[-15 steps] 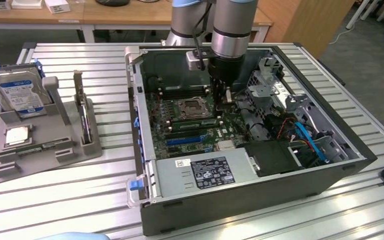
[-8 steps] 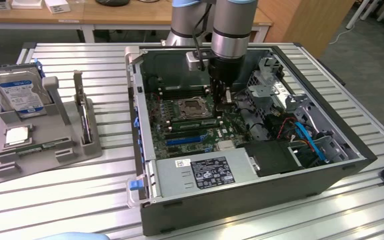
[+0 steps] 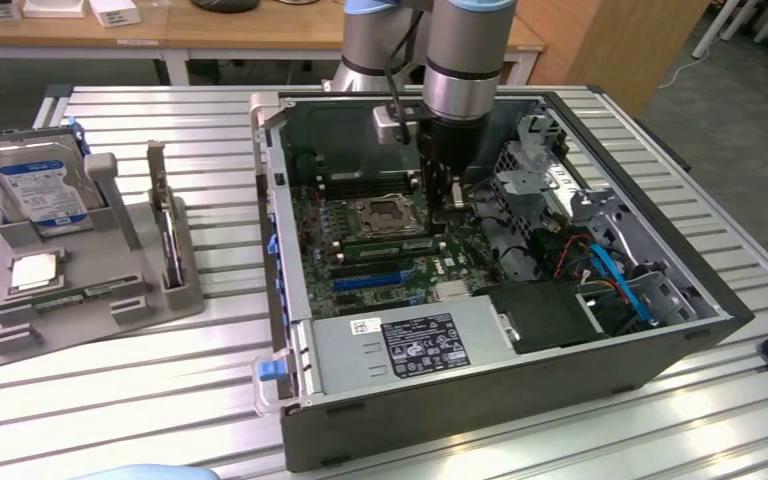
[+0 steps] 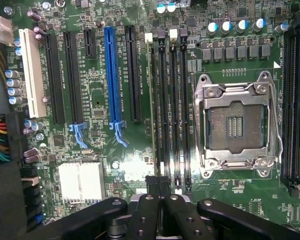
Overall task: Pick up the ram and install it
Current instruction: 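Press down the ram until it locks into place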
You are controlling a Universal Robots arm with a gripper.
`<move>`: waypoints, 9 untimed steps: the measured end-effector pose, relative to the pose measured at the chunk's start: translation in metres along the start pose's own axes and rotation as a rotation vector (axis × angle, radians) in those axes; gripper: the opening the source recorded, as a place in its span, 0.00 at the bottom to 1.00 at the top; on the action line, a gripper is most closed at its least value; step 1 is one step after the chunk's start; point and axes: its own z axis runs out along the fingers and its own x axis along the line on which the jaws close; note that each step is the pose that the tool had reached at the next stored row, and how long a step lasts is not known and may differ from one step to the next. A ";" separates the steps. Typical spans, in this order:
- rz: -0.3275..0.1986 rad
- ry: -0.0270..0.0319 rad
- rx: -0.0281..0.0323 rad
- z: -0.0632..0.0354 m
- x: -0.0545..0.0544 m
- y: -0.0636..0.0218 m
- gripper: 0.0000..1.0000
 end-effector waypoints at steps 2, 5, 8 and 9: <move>0.000 0.0000 0.0000 0.0012 0.000 -0.0003 0.10; 0.000 0.0000 0.0001 0.0029 -0.001 -0.0006 0.10; 0.000 0.0000 0.0001 0.0046 -0.001 -0.0008 0.10; 0.000 0.0000 0.0001 0.0051 -0.001 -0.0008 0.10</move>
